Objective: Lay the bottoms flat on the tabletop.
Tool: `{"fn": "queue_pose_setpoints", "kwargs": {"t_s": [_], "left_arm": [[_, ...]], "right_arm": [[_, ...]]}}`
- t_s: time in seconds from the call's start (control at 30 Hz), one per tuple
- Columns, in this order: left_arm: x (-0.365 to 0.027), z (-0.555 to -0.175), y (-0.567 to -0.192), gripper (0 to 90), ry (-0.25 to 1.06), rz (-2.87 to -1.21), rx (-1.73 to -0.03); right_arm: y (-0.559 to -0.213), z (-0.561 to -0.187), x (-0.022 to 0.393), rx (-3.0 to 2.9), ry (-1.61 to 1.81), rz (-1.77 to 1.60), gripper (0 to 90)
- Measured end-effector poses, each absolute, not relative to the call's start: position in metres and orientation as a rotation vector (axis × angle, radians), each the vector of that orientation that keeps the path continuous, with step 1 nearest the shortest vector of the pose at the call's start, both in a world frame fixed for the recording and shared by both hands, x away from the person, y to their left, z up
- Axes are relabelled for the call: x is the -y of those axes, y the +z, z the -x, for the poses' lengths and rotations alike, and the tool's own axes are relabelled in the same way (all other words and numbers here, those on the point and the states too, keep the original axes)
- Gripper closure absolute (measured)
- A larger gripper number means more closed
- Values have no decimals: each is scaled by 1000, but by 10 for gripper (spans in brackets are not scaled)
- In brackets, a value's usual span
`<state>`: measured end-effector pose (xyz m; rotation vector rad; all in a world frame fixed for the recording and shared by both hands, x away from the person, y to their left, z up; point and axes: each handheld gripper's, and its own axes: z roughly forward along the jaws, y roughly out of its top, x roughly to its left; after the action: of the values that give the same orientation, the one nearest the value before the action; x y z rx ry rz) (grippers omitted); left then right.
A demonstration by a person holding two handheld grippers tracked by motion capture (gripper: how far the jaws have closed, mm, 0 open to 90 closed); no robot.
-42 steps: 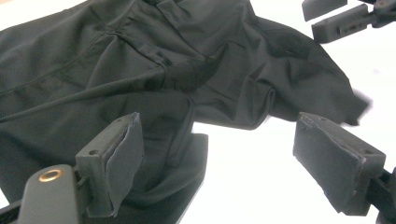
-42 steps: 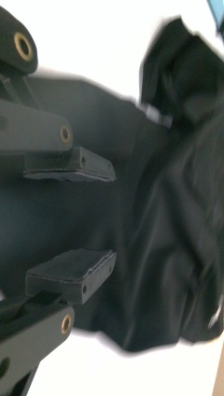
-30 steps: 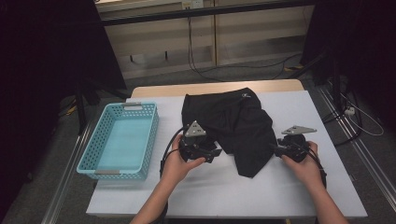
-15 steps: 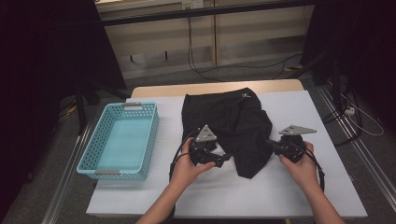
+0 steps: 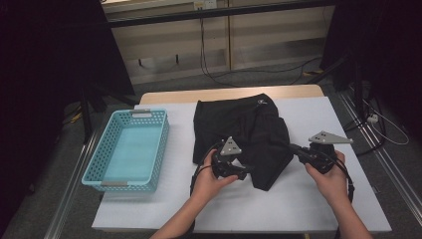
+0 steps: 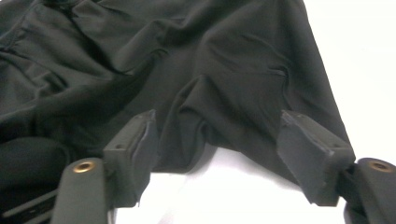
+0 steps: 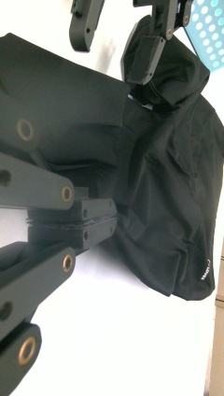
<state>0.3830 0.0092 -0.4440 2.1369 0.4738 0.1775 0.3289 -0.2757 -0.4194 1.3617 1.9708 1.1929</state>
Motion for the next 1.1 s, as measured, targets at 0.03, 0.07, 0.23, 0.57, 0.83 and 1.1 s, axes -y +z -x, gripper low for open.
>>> {"fn": "queue_pose_setpoints", "kwargs": {"t_s": [0.03,0.07,0.23,0.57,0.83,1.1], "left_arm": [[-9,-383,-444,349,177,-2137,-474],[-8,-383,-444,349,175,-2145,-470],[0,-380,-452,389,159,-2163,-456],[6,-375,-458,627,76,-2203,-434],[10,-373,-461,876,29,-2234,-431],[6,-372,-450,900,7,-2228,-427]], "right_arm": [[-419,-329,276,-1971,1193,-1362,900],[-420,-329,275,-1976,1189,-1362,900],[-422,-331,270,-2017,1162,-1333,900],[-425,-332,266,-2029,1155,-1333,899],[-427,-333,264,-2039,1153,-1333,898],[-424,-332,267,-2026,1166,-1339,898]]}}
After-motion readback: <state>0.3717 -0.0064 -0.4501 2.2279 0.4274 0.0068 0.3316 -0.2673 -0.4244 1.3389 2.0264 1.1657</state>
